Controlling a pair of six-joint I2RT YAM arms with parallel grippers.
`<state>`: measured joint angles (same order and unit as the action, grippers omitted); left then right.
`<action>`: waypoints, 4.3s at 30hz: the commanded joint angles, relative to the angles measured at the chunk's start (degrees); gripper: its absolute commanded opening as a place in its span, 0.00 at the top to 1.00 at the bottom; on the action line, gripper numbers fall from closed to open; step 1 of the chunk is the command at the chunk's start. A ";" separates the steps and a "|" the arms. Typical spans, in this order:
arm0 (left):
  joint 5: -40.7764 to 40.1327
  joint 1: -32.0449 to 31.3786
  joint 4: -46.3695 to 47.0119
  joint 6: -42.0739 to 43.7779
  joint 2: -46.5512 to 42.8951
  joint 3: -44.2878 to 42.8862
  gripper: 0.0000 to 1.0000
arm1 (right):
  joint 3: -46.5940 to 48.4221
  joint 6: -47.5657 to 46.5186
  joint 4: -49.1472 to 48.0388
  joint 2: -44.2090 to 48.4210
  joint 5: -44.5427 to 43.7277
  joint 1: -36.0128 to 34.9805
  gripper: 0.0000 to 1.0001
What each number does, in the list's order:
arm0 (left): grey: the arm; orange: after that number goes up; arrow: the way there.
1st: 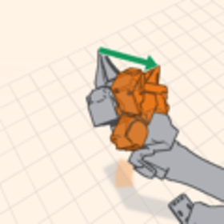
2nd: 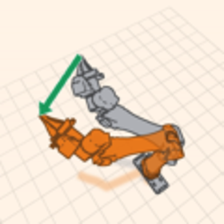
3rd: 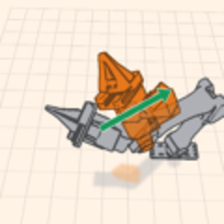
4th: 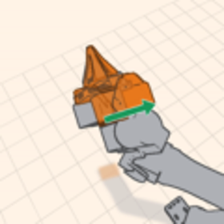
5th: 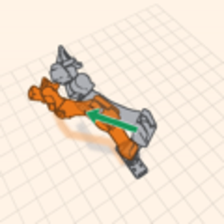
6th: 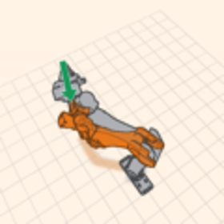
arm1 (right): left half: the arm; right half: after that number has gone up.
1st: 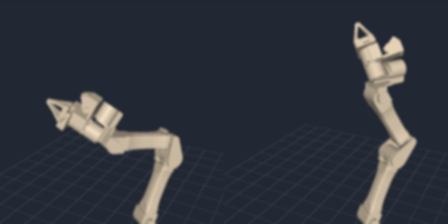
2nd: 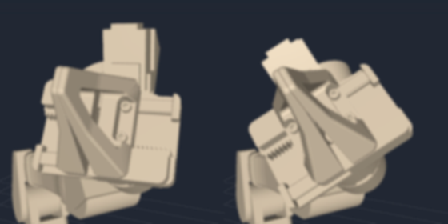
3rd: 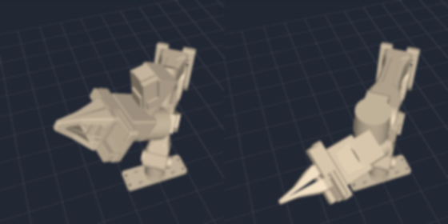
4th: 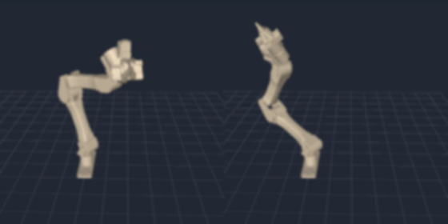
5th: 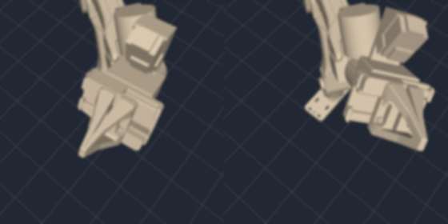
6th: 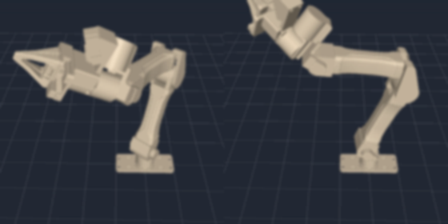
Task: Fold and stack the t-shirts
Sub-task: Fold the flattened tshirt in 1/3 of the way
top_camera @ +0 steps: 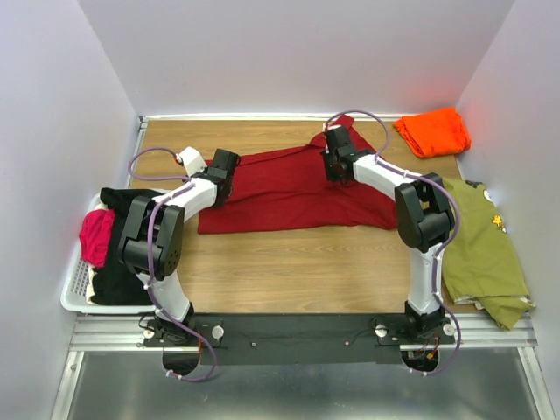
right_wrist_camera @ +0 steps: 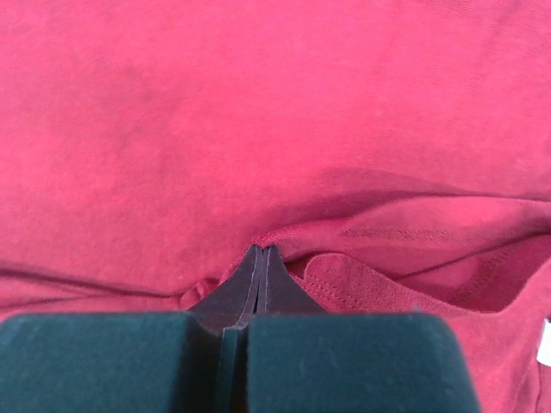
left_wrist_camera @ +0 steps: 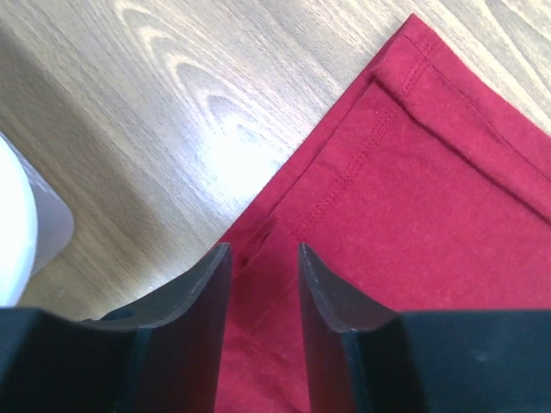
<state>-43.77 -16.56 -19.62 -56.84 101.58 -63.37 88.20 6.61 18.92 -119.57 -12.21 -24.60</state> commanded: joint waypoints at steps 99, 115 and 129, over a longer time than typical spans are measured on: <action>33.76 -21.76 20.58 27.39 33.96 -39.90 1.00 | -10.68 23.01 -4.59 3.73 -6.16 13.44 0.73; 24.26 -21.41 24.71 26.43 30.34 -39.10 1.00 | -12.18 22.66 -4.68 3.29 -6.25 13.44 0.78; 23.64 -19.48 16.28 27.48 29.22 -38.68 1.00 | -7.87 21.34 -4.59 2.14 -9.85 13.53 0.68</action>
<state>-17.41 -37.56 0.78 -30.02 134.17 -105.47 79.05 28.49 12.99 -117.40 -18.90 -11.51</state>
